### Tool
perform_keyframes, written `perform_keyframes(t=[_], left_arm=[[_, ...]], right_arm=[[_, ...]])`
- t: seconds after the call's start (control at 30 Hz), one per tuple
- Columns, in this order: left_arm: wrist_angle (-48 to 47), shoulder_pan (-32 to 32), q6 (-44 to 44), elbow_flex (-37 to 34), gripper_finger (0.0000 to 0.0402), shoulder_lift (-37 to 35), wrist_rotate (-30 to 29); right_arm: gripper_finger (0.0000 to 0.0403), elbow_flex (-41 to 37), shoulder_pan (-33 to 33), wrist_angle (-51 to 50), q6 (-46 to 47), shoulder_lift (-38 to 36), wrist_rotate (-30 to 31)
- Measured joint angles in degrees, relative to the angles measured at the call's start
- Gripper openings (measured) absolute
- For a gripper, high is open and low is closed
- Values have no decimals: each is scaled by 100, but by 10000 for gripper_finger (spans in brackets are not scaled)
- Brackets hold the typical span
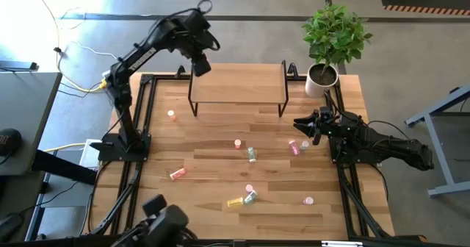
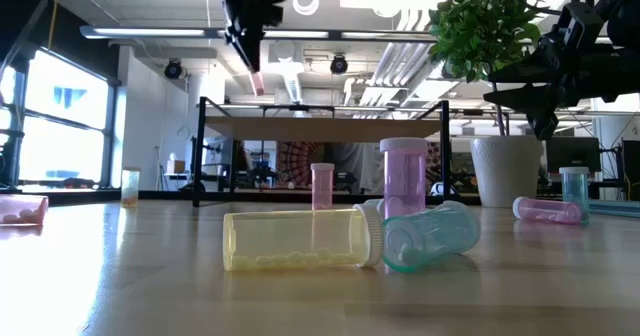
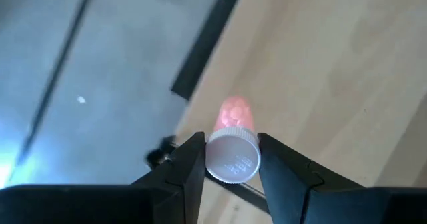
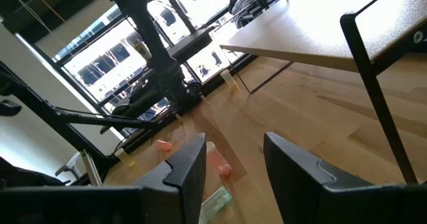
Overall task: Pick and place medicine bottles onto shelf by color
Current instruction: Put the middle left pink pill bottle on the shelf
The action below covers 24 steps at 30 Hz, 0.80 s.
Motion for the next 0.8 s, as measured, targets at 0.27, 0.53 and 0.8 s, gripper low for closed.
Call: perform_keyframes(t=[0.27, 0.53, 0.8], left_arm=[[-372, -71, -253, -2, 115, 520, 83], [-617, -67, -385, -2, 115, 829, 44], [-593, -67, -496, -2, 115, 891, -237]], right_arm=[[142, -2, 0, -2, 0, 0, 0], [142, -1, 0, -2, 0, 0, 0], [142, -2, 0, -1, 0, 0, -2]])
